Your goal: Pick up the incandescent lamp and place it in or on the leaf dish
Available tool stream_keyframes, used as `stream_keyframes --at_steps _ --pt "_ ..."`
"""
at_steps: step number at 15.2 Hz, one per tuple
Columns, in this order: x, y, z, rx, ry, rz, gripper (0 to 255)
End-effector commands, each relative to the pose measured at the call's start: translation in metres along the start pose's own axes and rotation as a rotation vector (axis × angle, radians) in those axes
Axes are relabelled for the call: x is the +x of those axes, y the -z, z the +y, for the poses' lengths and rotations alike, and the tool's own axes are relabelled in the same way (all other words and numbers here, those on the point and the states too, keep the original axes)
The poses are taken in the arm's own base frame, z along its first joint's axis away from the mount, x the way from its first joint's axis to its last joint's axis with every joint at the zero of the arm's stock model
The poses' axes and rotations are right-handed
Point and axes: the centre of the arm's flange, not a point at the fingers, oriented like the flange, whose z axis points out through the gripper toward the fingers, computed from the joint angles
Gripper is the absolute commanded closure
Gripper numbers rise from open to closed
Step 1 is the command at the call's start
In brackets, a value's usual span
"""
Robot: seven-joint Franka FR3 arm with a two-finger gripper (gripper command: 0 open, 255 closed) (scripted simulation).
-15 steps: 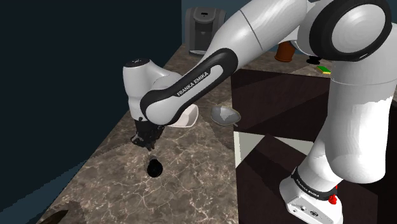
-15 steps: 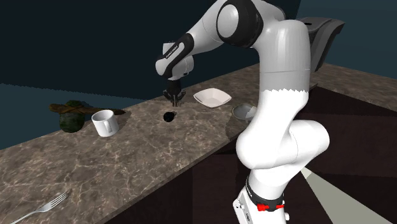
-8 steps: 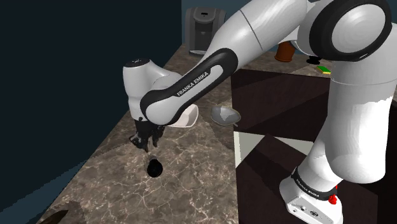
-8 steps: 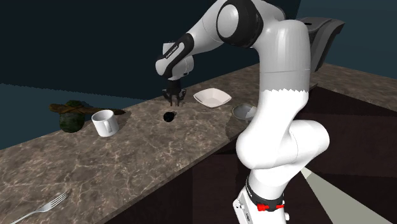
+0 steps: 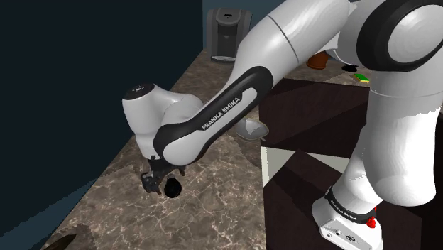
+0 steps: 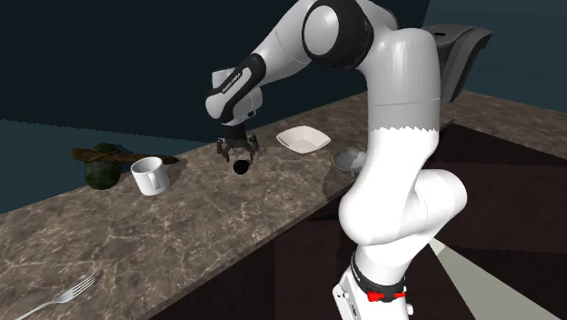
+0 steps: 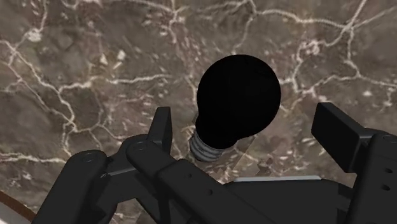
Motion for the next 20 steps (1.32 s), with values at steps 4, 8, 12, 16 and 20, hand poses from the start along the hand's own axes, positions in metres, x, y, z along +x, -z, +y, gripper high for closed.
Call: stream_keyframes --at_steps 4,8,12,16,20 --pt "-0.003 -0.025 -0.001 -0.005 0.000 -0.002 0" --pt "-0.003 -0.033 -0.001 -0.005 0.000 -0.002 0" --pt "-0.003 -0.033 -0.001 -0.005 0.000 -0.002 0" --pt "-0.003 -0.033 -0.001 -0.005 0.000 -0.002 255" --pt "-0.003 -0.033 -0.001 -0.005 0.000 -0.002 255"
